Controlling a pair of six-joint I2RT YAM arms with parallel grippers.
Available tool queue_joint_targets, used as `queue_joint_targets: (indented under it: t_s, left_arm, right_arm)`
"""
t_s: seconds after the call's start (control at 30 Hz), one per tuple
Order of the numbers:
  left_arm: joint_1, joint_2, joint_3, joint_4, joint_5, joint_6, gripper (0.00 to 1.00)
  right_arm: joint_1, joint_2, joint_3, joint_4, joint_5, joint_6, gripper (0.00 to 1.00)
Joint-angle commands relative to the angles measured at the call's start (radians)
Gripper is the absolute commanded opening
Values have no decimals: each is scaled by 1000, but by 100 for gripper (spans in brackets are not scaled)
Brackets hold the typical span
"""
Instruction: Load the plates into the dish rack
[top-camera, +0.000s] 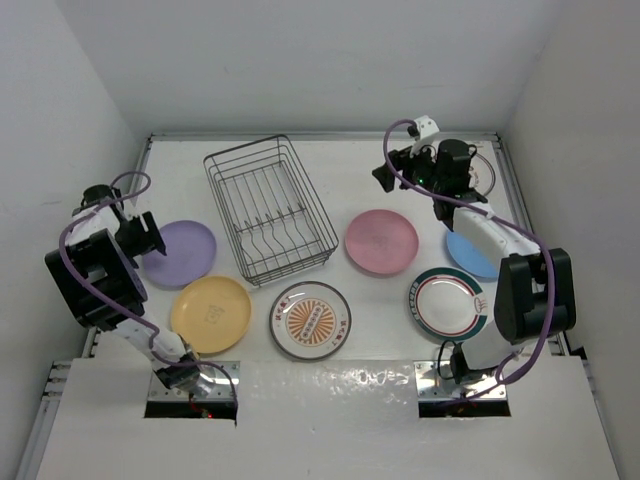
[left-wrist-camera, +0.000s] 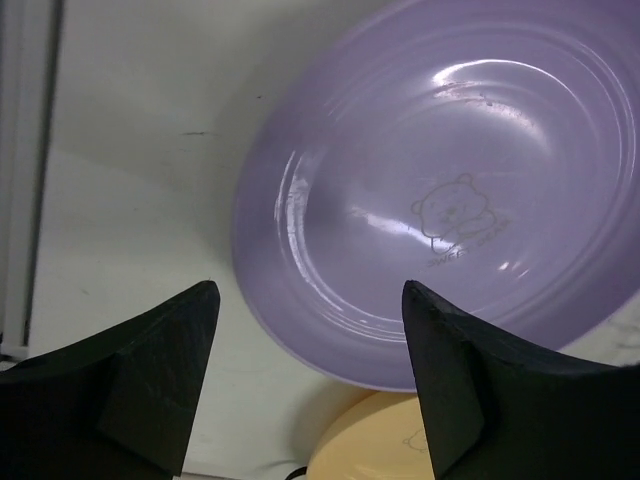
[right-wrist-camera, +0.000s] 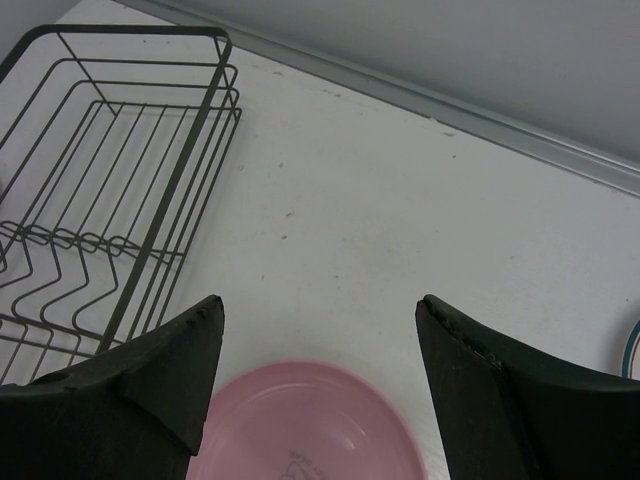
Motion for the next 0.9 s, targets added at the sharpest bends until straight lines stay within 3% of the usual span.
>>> queue_joint_targets:
  t_s: [0.0,0.37,0.77,0.8,0.87]
  left_arm:
    - [0,28,-2,62,45,-11,71]
    - [1,78,-8,112,-95,-12,56]
    - [0,132,-62,151,-20,11,41]
    - [1,138,-60,148,-15,11,39]
    - [0,152,-52,140,-15,5,14]
  right_arm:
    - [19,-3,3,-12,-3,-8,76]
    - [70,-90,-76,-53,103,-40,75]
    - [76,-167,-145,-89,161,-91,76]
    - [76,-175,-155,-90,170,-91,76]
    - [76,-176,-160,-89,175,-90,76]
